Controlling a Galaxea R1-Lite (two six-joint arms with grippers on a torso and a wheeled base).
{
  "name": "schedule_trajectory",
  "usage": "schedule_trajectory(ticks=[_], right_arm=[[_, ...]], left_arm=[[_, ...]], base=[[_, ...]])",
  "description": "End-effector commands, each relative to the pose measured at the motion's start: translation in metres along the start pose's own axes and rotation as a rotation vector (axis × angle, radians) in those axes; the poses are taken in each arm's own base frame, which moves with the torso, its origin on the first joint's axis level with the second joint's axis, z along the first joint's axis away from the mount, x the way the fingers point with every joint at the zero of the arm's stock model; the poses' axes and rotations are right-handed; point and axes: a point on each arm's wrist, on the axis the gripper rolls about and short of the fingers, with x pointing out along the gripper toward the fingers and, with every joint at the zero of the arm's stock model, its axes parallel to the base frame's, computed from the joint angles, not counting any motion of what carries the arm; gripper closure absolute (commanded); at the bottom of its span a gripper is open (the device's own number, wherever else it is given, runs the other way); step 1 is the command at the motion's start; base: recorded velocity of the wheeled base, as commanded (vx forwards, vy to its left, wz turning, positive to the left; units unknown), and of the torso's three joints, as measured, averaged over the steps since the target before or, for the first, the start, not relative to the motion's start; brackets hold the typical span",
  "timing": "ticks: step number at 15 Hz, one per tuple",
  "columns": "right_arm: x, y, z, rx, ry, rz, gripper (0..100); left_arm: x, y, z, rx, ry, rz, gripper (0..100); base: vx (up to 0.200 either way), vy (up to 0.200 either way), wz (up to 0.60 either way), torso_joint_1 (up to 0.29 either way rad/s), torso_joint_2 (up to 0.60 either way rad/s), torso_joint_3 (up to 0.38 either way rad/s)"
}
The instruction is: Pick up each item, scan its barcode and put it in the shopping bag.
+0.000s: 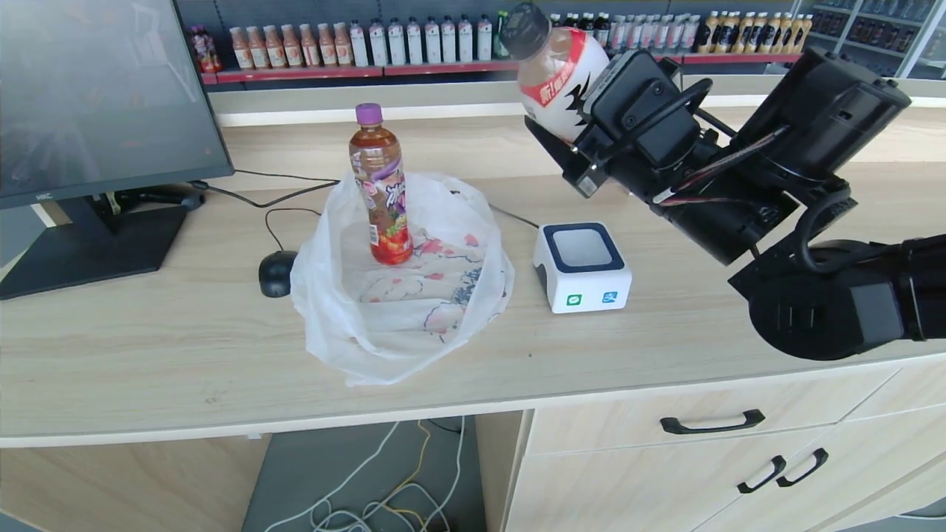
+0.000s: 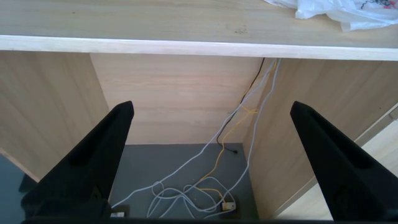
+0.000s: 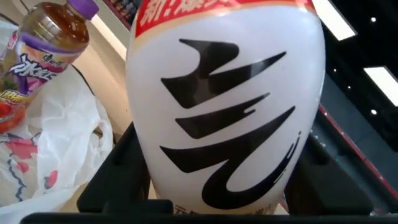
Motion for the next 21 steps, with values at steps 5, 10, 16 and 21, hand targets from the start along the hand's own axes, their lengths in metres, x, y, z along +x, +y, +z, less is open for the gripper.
schedule_trajectory(ticks=[5,10,16,21], right_arm=[[-0.014,0.002,-0.030,-0.198,-0.110,0.239,100],[-0.020,0.010,-0.035,-0.273,-0.163,0.304,100],[-0.051,0.035,-0.034,-0.292,-0.183,0.426,100],[-0.048,0.046,-0.044,-0.279,-0.181,0.457,100]], left_arm=[[0.000,0.000,0.000,0.000,0.000,0.000,0],[0.000,0.000,0.000,0.000,0.001,0.000,0],[0.000,0.000,0.000,0.000,0.000,0.000,0],[0.000,0.000,0.000,0.000,0.000,0.000,0]], base=[[0.000,0.000,0.00,0.000,0.00,0.000],[0.000,0.000,0.00,0.000,0.00,0.000],[0.000,0.000,0.00,0.000,0.00,0.000],[0.000,0.000,0.00,0.000,0.00,0.000]])
